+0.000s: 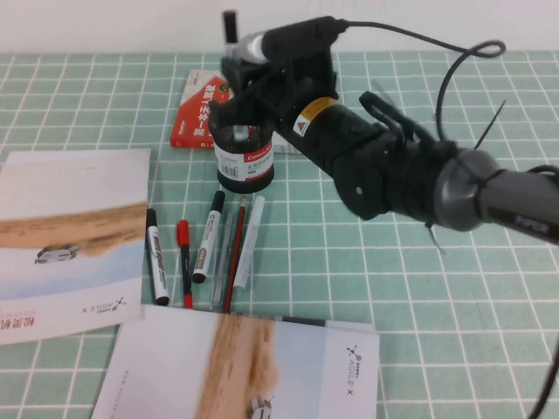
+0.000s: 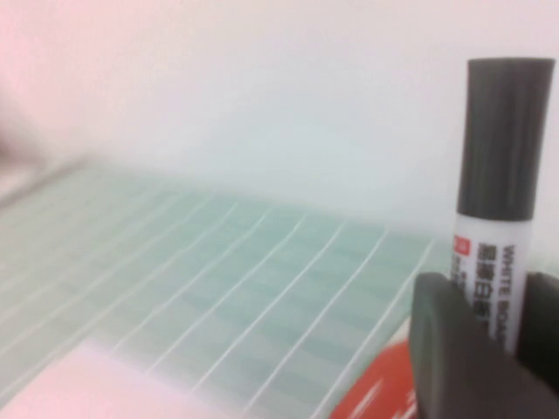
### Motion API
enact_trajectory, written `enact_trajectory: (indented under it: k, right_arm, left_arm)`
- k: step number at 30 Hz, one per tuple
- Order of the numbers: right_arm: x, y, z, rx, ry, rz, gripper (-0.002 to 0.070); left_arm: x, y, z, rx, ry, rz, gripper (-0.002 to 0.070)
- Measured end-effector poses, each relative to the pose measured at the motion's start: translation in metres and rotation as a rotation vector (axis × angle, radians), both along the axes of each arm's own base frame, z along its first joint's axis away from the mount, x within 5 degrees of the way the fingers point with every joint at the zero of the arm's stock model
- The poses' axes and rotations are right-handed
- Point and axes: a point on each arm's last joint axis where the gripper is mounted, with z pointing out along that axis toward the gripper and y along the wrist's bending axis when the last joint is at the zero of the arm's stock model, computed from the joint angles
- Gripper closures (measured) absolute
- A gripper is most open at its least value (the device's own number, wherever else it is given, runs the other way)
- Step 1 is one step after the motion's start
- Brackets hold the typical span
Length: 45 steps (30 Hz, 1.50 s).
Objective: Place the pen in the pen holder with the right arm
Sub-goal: Place the pen onto the pen holder
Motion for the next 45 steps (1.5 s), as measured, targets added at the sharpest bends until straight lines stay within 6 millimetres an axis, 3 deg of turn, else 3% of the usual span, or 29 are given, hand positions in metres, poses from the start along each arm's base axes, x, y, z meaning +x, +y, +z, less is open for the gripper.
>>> enact_trajectory:
  k: [10,18,36,45]
  right_arm:
    - [0.025,-0.013,-0.030,0.087,-0.098,-0.173,0.0565]
    - [0.038,-0.005,-0.047,0.086,-0.074,-0.182,0.0565]
    - [0.041,-0.001,-0.052,0.054,-0.009,-0.165,0.0564]
    - [0.042,-0.002,-0.054,0.057,0.013,-0.171,0.0395]
  left_arm:
    - [0.000,0.000,0.000,0.000,0.000,-0.008,0.0679]
    - [0.000,-0.001,0.000,0.000,0.000,-0.010,0.0679]
    - [0.000,-0.001,0.000,0.000,0.000,-0.010,0.0679]
    - [0.000,-0.001,0.000,0.000,0.000,-0.010,0.0679]
